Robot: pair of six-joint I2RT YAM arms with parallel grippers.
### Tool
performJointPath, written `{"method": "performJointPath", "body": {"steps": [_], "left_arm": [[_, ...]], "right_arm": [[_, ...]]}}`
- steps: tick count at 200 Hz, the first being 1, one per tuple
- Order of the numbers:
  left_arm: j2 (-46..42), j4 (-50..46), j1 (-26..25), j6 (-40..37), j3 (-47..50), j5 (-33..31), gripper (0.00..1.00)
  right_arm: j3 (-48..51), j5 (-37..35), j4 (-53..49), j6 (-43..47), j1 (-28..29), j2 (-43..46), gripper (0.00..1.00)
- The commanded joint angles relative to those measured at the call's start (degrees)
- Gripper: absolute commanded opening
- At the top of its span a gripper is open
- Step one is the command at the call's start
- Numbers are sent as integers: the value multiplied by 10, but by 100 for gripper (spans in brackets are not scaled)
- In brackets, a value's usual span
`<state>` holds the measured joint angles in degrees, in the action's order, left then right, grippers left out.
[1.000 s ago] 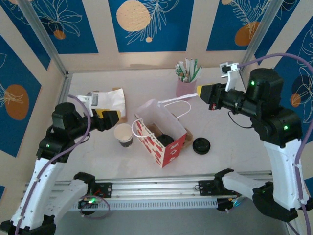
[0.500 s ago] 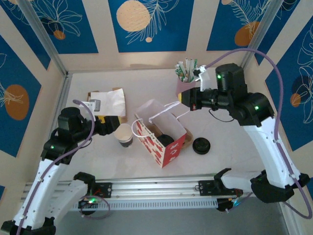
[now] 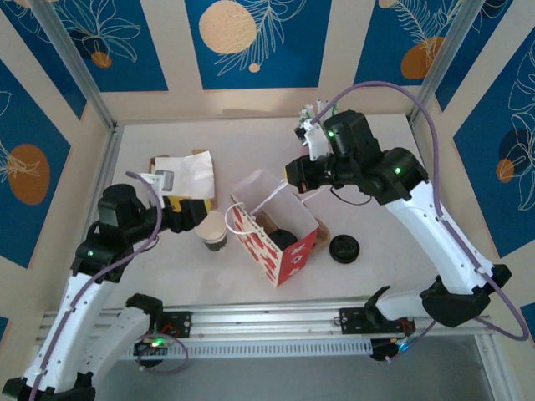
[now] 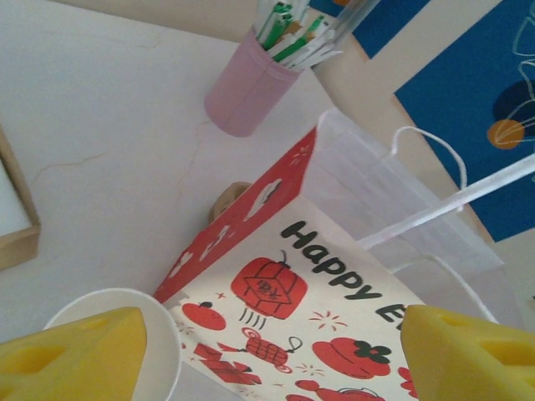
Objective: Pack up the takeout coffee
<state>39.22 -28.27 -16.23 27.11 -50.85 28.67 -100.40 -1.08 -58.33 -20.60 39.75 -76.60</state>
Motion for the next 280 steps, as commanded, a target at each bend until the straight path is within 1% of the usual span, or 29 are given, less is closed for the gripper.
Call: {"method": "performJointPath", "body": {"steps": [1,74,174,280], "left_arm": [[-18,37,2,13,7,32,81],[-33,42,2,19,28,29,83],[-19,70,2,22,56,22,83],[-14,82,2,26,77,-6,84]], "right_arm": [[-13,-25,0,13,14,-11,4],[-11,-30,10,20,44,-49,3],[-10,-36,11,30,69,-109,3],[14,-67,67,11,78,-174,3]]}}
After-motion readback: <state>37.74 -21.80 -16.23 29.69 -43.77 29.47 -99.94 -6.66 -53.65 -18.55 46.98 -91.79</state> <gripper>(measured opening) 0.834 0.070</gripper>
